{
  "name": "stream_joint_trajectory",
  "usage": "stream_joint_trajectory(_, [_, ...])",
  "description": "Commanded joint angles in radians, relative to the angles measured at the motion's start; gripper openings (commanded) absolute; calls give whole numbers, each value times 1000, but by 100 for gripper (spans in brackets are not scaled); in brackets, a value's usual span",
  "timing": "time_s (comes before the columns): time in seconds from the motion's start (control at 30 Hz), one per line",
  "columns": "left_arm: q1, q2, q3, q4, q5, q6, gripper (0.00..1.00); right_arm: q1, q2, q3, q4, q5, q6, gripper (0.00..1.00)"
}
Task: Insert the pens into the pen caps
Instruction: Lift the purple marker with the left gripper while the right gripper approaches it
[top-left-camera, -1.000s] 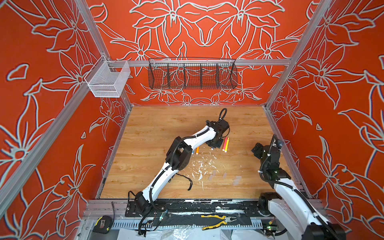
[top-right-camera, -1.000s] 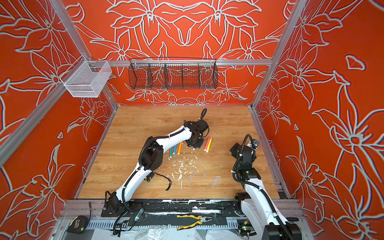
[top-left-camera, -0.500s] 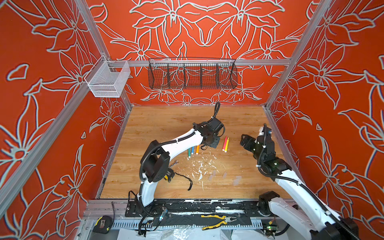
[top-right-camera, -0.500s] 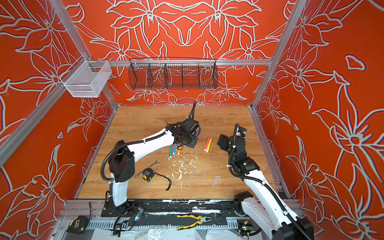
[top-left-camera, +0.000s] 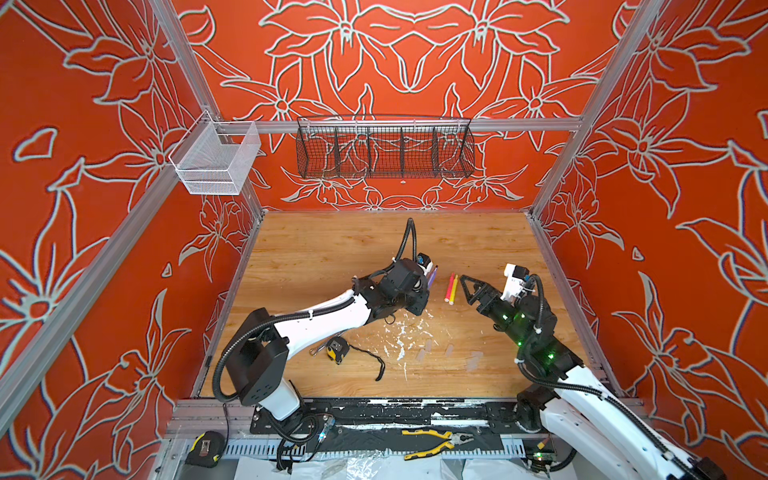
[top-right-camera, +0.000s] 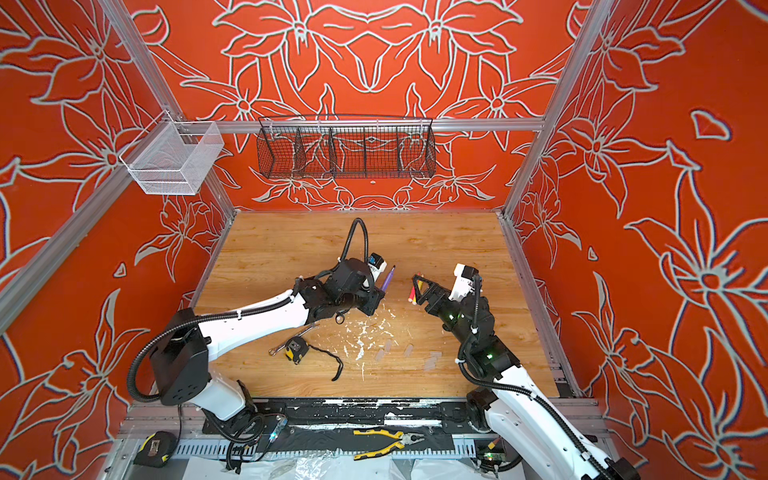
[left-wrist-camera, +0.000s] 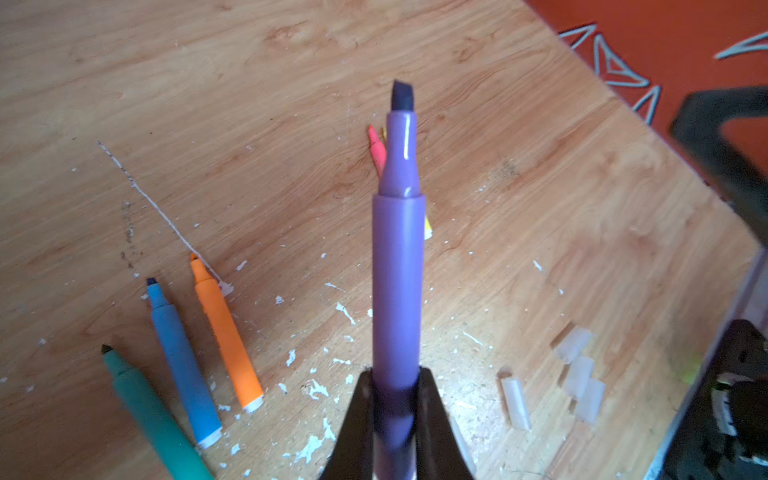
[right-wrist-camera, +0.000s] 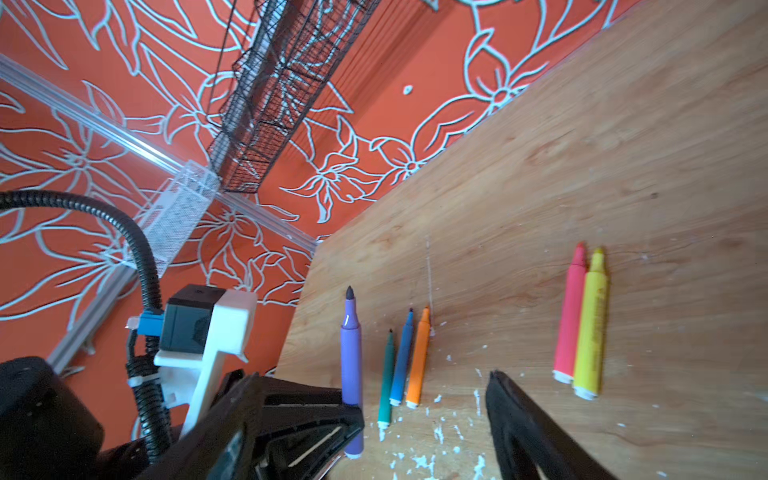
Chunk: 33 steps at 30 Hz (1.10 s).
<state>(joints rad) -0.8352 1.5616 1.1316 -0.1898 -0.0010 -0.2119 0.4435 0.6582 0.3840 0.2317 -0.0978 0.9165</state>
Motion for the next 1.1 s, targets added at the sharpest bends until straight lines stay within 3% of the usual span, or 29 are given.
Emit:
stream_joint_trajectory(0.0, [-7,-55,-24,131,90,16,0,25,15,-16,141,-47,91,84])
stream_joint_trajectory(0.33, [-34,-63,-29,125,117,56,0,130,192,55,215,-26,55,81])
stream_joint_trajectory(0.8, [-71,-83,-70,142,72,99,0,138,251,88,210,-22,30,41])
stream_joint_trajectory(1.07, [-80,-89,-70,148,73,103,0,144,247,79,196,-1,34,44])
